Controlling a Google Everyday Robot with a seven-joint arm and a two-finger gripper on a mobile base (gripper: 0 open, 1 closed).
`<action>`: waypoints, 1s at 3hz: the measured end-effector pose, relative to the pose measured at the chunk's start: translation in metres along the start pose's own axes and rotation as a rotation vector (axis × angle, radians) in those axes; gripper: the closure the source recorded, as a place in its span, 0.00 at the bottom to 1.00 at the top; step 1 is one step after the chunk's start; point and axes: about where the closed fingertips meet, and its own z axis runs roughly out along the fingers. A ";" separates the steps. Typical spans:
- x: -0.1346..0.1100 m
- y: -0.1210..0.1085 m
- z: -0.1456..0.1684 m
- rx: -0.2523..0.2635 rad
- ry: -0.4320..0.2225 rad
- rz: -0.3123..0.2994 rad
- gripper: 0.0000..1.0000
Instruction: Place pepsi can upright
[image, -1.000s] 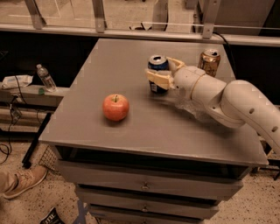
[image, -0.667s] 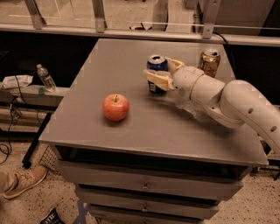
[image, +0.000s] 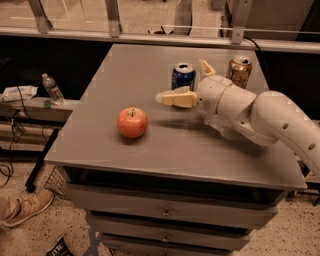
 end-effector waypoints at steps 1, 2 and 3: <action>-0.005 -0.006 -0.015 0.015 0.039 -0.024 0.00; -0.014 -0.016 -0.043 0.058 0.081 -0.050 0.00; -0.025 -0.030 -0.069 0.112 0.092 -0.074 0.00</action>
Offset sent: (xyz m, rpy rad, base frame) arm -0.0346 -0.0837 0.0262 -0.1381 0.0199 -0.1437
